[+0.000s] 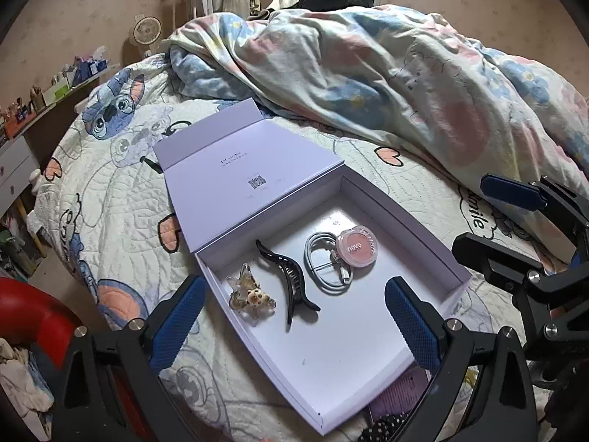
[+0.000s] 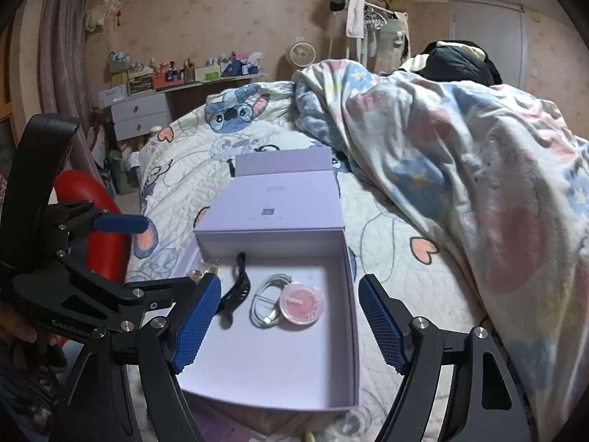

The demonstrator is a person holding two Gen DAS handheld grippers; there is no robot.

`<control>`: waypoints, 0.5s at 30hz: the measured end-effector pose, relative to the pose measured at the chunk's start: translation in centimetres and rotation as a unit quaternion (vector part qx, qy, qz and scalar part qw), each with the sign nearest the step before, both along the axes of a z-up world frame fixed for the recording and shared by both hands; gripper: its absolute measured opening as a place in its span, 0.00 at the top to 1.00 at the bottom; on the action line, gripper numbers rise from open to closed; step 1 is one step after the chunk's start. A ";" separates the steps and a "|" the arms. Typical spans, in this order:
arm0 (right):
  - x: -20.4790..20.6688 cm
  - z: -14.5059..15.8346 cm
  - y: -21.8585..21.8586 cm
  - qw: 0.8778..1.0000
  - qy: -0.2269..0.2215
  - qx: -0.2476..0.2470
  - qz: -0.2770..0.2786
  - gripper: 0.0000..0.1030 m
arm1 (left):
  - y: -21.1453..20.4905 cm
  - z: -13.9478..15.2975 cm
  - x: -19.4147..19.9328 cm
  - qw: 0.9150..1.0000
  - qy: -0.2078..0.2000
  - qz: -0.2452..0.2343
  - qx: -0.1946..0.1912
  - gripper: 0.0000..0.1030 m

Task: Organize rigid objects
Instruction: 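Withdraw both open tools from the box toward the remaining loose items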

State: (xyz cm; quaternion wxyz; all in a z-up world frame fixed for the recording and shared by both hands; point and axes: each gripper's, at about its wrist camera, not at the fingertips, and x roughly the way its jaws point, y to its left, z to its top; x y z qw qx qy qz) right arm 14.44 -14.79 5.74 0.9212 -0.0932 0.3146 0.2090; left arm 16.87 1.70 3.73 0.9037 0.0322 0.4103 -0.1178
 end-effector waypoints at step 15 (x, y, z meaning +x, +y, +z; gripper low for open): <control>-5.4 0.7 -0.5 0.999 -0.009 0.009 -0.038 0.18 | -0.3 1.6 -5.1 0.999 -0.021 -0.031 -0.002 0.04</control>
